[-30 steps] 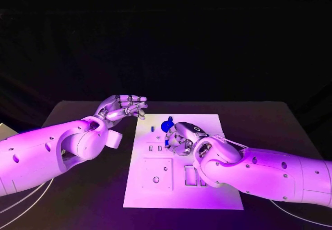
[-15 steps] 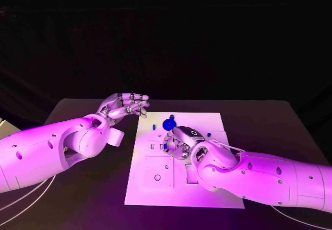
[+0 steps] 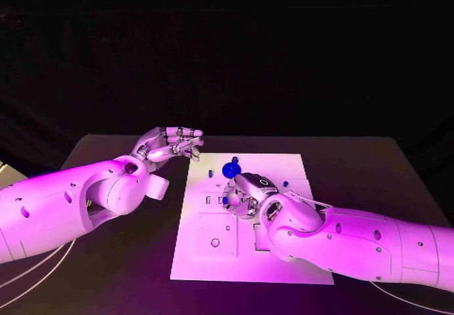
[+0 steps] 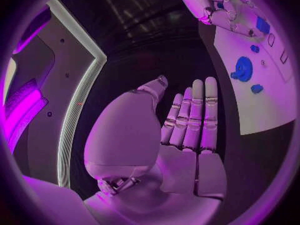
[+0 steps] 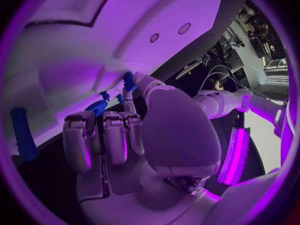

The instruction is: Assemble the parts on the task board

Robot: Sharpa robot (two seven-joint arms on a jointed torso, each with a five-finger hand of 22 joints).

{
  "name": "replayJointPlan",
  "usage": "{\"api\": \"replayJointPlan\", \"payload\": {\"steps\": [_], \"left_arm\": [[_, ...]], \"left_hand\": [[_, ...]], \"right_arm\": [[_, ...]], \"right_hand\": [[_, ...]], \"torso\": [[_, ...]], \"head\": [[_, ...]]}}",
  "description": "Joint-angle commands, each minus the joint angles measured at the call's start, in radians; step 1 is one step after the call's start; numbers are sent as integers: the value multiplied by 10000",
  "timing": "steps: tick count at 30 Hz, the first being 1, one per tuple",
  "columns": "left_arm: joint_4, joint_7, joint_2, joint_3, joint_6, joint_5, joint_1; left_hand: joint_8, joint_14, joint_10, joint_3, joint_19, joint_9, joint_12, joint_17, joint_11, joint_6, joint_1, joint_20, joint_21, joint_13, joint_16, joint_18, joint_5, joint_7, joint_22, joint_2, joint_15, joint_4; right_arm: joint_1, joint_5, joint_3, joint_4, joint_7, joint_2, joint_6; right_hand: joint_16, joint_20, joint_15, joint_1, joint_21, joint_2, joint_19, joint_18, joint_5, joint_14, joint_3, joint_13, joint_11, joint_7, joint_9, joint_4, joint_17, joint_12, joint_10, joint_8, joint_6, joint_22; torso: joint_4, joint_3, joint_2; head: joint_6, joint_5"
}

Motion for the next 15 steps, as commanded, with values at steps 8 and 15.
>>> {"api": "replayJointPlan", "payload": {"steps": [8, 15], "left_arm": [[-21, -25, 11, 7, 238, -96, 5], [-30, -56, 10, 7, 254, -112, 5]], "left_hand": [[41, -18, -92, 57, 60, 9, 54, 28, -41, -40, 4, -17, 81, -4, 92, 122, -33, 341, 33, -23, -49, 7], [43, -32, -105, 71, 56, 9, 55, 33, -39, -45, 25, -19, 94, -5, 108, 122, -35, 341, 39, -28, -50, -7]], "right_arm": [[-33, -717, -4, -62, -21, 46, -105], [-54, -773, -5, -146, -35, 114, -121]], "right_hand": [[-4, -47, -25, -133, 53, -20, 1047, -69, 1, 990, 9, 2635, -20, -12, 1, 64, 2400, 40, 1041, 20, -89, 2628], [-3, -44, -20, -171, 53, -47, 1047, -69, -18, 991, 3, 2635, -15, -5, 0, 77, 2404, 40, 1041, 14, -116, 2628]], "torso": [[18, -6, -2], [5, -9, -6]], "head": [[6, -24], [19, -36]]}}
